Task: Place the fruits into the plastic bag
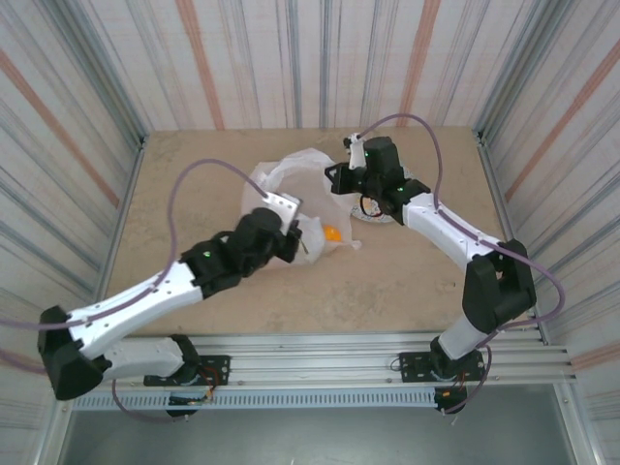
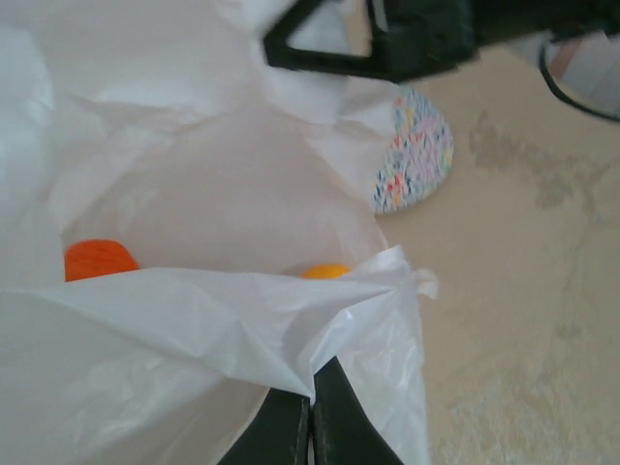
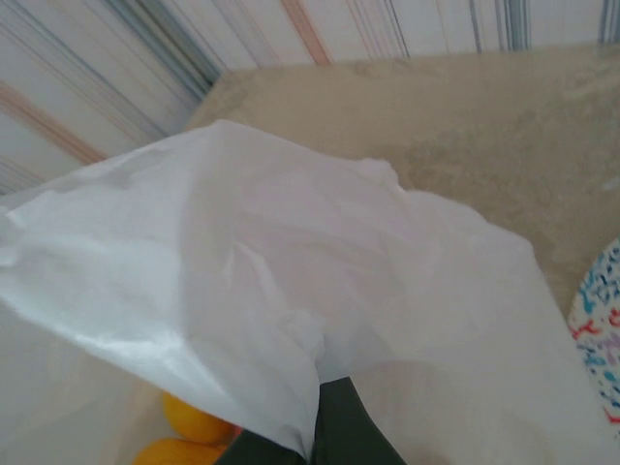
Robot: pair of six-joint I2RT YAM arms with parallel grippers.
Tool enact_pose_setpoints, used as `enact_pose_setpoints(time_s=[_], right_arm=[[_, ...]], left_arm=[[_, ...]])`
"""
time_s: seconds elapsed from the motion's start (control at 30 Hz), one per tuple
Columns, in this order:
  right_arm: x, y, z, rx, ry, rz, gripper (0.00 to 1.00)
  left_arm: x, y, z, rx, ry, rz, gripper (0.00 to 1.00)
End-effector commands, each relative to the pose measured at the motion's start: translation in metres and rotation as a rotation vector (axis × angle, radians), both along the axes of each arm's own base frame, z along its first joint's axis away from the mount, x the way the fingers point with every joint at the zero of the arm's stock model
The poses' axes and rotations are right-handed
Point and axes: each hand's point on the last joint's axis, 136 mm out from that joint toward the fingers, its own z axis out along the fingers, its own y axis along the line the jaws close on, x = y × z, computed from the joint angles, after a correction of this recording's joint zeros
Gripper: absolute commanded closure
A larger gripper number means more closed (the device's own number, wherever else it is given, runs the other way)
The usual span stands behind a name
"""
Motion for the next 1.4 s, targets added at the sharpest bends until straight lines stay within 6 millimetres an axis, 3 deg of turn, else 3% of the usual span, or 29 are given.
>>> enact_pose_setpoints(time_s=[0.0, 0.33, 0.43, 0.5, 0.87, 1.23, 1.27, 1.37], right_arm=[[-0.005, 0.002, 0.055, 0.103, -0.050, 0.016, 1.00], [-0.008, 0.012, 0.158, 0.242, -0.179, 0.070, 1.00], [-0.006, 0.014, 0.181, 0.262, -0.220, 0.075, 1.00], [-0.002, 0.016, 0.185, 0.262, -0.223, 0.080, 1.00], [0.038, 0.031, 0.142, 0.211, -0.132, 0.077, 1.00], [0.077, 0.030, 0.097, 0.190, -0.029, 0.051, 1.00], [0.080, 0.030, 0.104, 0.196, -0.041, 0.053, 1.00], [0.084, 0.028, 0.100, 0.192, -0.033, 0.049, 1.00]], left_arm=[[0.008, 0.020, 0.046, -0.155, -0.032, 0.017, 1.00], [0.035, 0.103, 0.121, -0.350, -0.092, 0.179, 1.00], [0.041, 0.121, 0.131, -0.372, -0.104, 0.222, 1.00], [0.042, 0.127, 0.132, -0.367, -0.111, 0.242, 1.00], [0.051, 0.167, 0.124, -0.355, -0.113, 0.360, 1.00], [0.051, 0.135, 0.089, -0.426, 0.003, 0.215, 1.00], [0.050, 0.130, 0.085, -0.426, 0.016, 0.194, 1.00], [0.047, 0.114, 0.074, -0.391, 0.033, 0.138, 1.00]])
